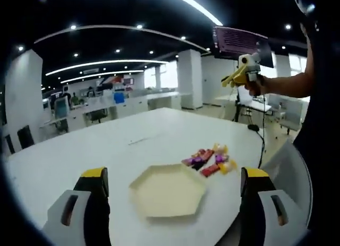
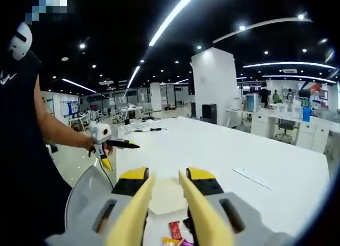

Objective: Place the target food into the container with the food tongs after gripping and lifting it, then release it inside without dropping or visibly crushing the food.

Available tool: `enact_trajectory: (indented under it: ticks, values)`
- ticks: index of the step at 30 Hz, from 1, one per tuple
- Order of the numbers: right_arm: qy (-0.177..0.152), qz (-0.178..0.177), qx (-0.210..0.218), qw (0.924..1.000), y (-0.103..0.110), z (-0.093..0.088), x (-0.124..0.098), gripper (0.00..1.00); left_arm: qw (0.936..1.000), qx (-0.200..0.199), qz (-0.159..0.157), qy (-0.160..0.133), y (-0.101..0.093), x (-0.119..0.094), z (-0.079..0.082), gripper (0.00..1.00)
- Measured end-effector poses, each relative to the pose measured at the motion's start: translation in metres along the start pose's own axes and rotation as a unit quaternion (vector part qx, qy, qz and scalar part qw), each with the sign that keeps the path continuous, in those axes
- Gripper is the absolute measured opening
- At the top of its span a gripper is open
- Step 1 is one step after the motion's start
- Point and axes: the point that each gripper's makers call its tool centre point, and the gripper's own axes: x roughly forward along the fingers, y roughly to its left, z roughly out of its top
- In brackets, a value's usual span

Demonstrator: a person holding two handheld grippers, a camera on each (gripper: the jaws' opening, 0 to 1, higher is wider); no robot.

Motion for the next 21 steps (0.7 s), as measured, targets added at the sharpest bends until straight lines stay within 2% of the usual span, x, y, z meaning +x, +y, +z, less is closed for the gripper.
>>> enact_trajectory:
  ticks: [1,2,4,6,7,9,11,12,13,15,18,19,20,21]
  values:
    - [0.013,-0.018,0.005,0.9997,-0.002,-0.005,0.0,0.26,0.9999,0.015,-0.006,-0.003,-0.003,-0.002,0.001,1.0]
    - [0.025,-0.032,-0.017,0.9991,-0.004,-0.01,0.001,0.26,0.9995,0.022,-0.019,-0.013,-0.007,-0.003,0.005,1.0]
    - [0.027,-0.03,-0.016,0.9991,0.003,-0.013,0.003,0.25,0.9981,0.02,-0.038,-0.043,-0.009,-0.006,0.012,1.0]
    - [0.043,-0.053,-0.025,0.9974,-0.003,-0.019,0.001,0.25,0.9986,0.013,-0.035,-0.037,-0.003,-0.007,0.006,1.0]
    - [0.044,-0.063,-0.018,0.9969,-0.005,-0.022,0.0,0.25,0.9987,-0.002,-0.037,-0.034,-0.001,-0.007,0.001,1.0]
    - [0.03,-0.083,0.0,0.9961,-0.011,-0.021,-0.002,0.25,0.9986,-0.006,-0.04,-0.034,-0.002,-0.007,-0.003,1.0]
    - [0.028,-0.079,0.007,0.9965,-0.011,-0.021,-0.002,0.26,0.9984,-0.017,-0.041,-0.035,-0.004,-0.008,-0.003,1.0]
    - [0.046,-0.071,-0.005,0.9964,-0.011,-0.027,-0.002,0.25,0.9959,-0.055,-0.054,-0.047,-0.01,-0.008,-0.002,1.0]
    - [0.044,-0.069,-0.008,0.9966,-0.011,-0.027,-0.002,0.25,0.9963,-0.056,-0.049,-0.042,-0.002,-0.008,-0.01,1.0]
    - [0.035,-0.063,-0.009,0.9973,-0.017,-0.027,-0.002,0.25,0.9981,-0.031,-0.034,-0.042,0.001,-0.004,-0.018,1.0]
    - [0.042,-0.048,-0.013,0.9979,-0.022,-0.031,-0.003,0.26,0.9986,-0.041,-0.012,-0.033,0.007,-0.003,-0.028,1.0]
    - [0.029,-0.039,-0.021,0.9986,-0.024,-0.027,-0.003,0.25,0.9986,-0.039,0.0,-0.037,0.011,-0.003,-0.03,1.0]
    - [0.021,-0.018,0.005,0.9996,-0.019,-0.026,-0.002,0.25,0.9985,-0.038,0.004,-0.039,0.011,-0.003,-0.032,1.0]
    - [0.019,-0.014,0.018,0.9996,-0.02,-0.025,-0.002,0.25,0.9986,-0.039,0.004,-0.036,0.01,-0.002,-0.038,1.0]
